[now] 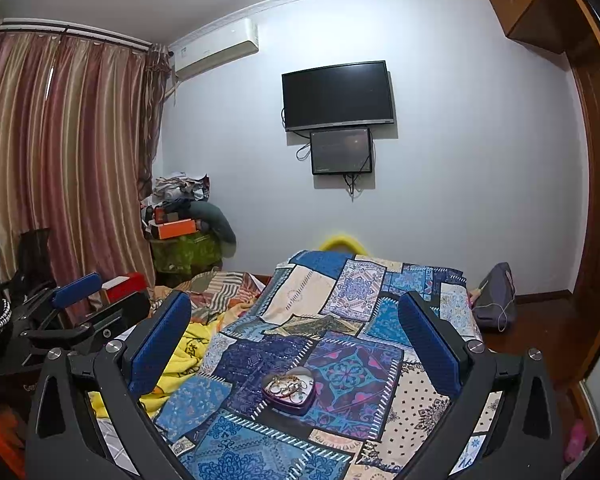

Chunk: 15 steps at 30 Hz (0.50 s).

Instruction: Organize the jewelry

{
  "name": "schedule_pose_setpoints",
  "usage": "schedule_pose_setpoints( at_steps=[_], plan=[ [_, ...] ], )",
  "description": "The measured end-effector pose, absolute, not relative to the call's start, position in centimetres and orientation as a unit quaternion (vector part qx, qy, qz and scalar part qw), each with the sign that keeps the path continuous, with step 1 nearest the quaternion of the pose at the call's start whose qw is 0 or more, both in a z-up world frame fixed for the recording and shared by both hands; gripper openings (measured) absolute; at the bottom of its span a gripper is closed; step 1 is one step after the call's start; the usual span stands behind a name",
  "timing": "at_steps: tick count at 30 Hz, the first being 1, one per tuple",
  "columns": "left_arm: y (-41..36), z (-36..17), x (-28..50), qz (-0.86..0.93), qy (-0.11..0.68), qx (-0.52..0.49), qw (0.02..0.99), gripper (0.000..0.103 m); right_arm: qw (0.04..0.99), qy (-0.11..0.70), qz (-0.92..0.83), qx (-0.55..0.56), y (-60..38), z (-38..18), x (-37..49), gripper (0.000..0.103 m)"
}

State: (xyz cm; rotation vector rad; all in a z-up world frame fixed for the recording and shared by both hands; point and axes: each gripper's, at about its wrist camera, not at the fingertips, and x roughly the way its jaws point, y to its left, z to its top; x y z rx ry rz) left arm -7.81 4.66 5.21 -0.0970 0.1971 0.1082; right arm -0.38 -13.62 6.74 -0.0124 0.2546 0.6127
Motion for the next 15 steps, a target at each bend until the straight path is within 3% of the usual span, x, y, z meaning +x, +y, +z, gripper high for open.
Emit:
schedule_pose_setpoints(
  at_steps=[15],
  plan=[
    [4.79, 5.37, -8.03, 0.05, 0.098, -0.056, 0.992, 0.102, 0.946, 0.128, 0.299, -0.005, -13.68, 6.78, -0.18, 0.103]
  ],
)
